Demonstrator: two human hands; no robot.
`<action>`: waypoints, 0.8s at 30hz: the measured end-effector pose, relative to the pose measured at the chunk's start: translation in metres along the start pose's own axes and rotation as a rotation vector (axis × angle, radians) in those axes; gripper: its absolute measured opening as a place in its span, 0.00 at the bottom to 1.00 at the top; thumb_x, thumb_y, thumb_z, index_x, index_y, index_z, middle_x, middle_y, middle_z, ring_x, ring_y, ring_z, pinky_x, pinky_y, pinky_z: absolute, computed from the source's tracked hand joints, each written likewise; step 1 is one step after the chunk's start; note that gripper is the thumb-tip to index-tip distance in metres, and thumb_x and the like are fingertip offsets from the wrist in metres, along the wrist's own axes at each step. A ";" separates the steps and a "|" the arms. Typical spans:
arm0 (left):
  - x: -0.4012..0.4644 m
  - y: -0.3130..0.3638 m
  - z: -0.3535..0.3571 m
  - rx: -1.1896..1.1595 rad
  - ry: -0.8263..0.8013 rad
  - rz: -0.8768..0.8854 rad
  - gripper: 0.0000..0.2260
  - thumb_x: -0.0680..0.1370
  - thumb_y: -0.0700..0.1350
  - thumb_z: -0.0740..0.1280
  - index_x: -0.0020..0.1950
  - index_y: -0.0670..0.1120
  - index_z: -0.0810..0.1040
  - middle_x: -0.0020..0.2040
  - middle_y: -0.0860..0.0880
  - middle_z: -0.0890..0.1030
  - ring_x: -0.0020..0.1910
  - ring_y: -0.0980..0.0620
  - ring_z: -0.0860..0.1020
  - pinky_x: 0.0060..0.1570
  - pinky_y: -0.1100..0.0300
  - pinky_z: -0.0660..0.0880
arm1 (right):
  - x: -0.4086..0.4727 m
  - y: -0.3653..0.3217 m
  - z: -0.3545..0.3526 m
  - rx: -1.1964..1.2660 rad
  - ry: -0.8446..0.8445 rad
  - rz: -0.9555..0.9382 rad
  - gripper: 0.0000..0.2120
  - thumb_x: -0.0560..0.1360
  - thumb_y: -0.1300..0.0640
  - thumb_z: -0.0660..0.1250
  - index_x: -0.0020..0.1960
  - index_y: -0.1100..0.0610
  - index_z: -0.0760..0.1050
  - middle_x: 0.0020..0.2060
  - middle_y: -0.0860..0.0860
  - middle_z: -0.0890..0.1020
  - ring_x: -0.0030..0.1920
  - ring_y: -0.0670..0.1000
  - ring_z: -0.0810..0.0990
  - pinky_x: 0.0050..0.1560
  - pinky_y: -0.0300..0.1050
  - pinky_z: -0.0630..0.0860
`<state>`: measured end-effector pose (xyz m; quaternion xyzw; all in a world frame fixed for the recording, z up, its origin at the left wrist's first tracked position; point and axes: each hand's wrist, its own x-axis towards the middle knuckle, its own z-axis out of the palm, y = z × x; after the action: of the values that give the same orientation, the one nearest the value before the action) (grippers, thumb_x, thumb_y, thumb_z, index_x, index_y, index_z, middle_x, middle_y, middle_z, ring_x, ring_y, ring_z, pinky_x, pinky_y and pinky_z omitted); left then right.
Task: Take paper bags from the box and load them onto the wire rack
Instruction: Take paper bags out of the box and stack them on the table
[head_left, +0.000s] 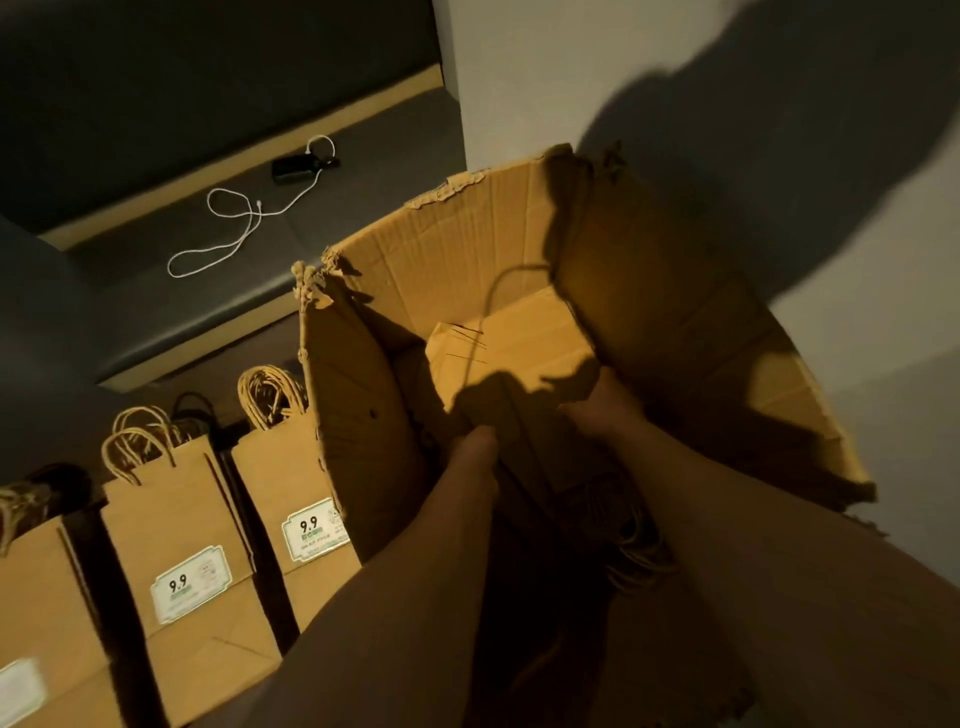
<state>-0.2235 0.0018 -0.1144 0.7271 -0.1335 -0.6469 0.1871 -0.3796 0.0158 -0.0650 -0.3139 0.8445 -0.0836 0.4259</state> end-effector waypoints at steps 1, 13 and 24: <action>0.008 -0.001 0.001 -0.014 0.022 0.008 0.22 0.73 0.41 0.68 0.66 0.39 0.72 0.59 0.38 0.79 0.55 0.37 0.80 0.55 0.39 0.79 | 0.002 -0.001 0.002 -0.049 0.009 0.015 0.44 0.74 0.51 0.71 0.79 0.61 0.47 0.77 0.60 0.55 0.76 0.62 0.55 0.74 0.57 0.58; -0.043 0.020 -0.004 -0.159 -0.020 0.066 0.14 0.75 0.35 0.71 0.61 0.38 0.77 0.55 0.36 0.82 0.51 0.36 0.82 0.53 0.37 0.79 | -0.004 -0.007 0.028 0.097 -0.208 0.034 0.33 0.71 0.57 0.68 0.73 0.56 0.60 0.71 0.60 0.64 0.69 0.63 0.67 0.66 0.61 0.71; -0.075 0.080 -0.015 0.114 -0.164 0.328 0.18 0.73 0.41 0.76 0.59 0.38 0.77 0.50 0.47 0.82 0.44 0.50 0.81 0.35 0.65 0.79 | -0.030 -0.025 -0.002 0.608 -0.131 0.023 0.06 0.70 0.67 0.64 0.45 0.60 0.77 0.41 0.57 0.80 0.41 0.58 0.80 0.40 0.48 0.79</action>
<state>-0.2147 -0.0357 -0.0104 0.6498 -0.3018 -0.6561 0.2370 -0.3569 0.0134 -0.0335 -0.1672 0.7551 -0.3070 0.5546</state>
